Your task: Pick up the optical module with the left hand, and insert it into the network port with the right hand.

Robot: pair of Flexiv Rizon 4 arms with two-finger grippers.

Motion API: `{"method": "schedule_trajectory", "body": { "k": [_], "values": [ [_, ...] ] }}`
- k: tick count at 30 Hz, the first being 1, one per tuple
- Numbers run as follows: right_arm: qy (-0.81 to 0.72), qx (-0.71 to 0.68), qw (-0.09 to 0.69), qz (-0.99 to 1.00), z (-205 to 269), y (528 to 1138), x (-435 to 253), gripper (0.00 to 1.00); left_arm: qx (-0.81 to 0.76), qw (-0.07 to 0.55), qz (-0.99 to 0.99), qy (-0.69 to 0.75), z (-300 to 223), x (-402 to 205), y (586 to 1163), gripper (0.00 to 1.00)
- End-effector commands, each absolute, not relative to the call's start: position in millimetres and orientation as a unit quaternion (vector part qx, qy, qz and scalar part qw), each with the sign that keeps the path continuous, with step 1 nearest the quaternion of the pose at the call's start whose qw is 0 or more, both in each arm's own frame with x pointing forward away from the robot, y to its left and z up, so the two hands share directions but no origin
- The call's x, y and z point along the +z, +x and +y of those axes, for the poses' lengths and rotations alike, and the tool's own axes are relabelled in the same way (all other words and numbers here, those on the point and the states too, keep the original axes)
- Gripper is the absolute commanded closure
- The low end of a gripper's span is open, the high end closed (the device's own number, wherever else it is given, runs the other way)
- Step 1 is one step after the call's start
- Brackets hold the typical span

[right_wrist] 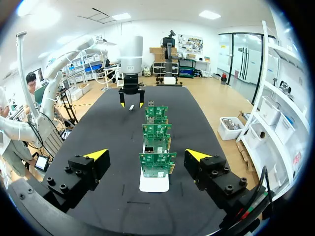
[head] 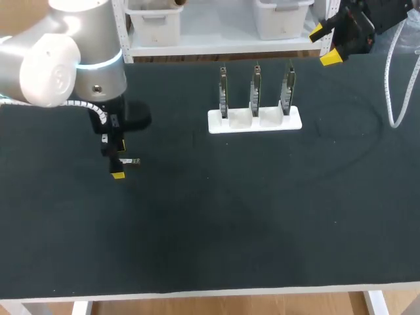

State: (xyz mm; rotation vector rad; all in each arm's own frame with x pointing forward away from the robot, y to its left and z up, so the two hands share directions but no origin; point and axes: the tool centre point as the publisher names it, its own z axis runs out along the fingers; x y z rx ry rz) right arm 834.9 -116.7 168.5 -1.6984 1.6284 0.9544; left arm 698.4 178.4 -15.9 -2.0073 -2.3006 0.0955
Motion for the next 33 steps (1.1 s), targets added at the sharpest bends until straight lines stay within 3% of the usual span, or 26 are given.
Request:
{"method": "schedule_trajectory", "body": {
  "k": [1, 2, 3, 5, 33],
  "values": [
    [-0.703, 0.600, -0.027, 0.381, -117.6, 842.8, 168.9, 0.00, 0.032, 0.048, -0.750, -0.659, 177.4, -17.8, 701.4, 0.13],
    [-0.703, 0.600, -0.027, 0.381, -117.6, 842.8, 168.9, 0.00, 0.032, 0.048, -0.749, -0.660, 177.4, -17.9, 701.4, 0.14],
    [-0.703, 0.600, -0.027, 0.381, -117.6, 842.8, 168.9, 0.00, 0.032, 0.048, -0.748, -0.661, 177.5, -18.1, 701.3, 0.51],
    [-0.703, 0.600, -0.027, 0.381, -117.6, 842.8, 168.9, 0.00, 0.032, 0.048, -0.748, -0.662, 177.7, -18.4, 701.1, 1.00],
    [-0.703, 0.600, -0.027, 0.381, -117.6, 842.8, 168.9, 0.00, 0.096, 0.034, -0.746, -0.658, 196.4, -14.1, 703.5, 1.00]
  ]
}}
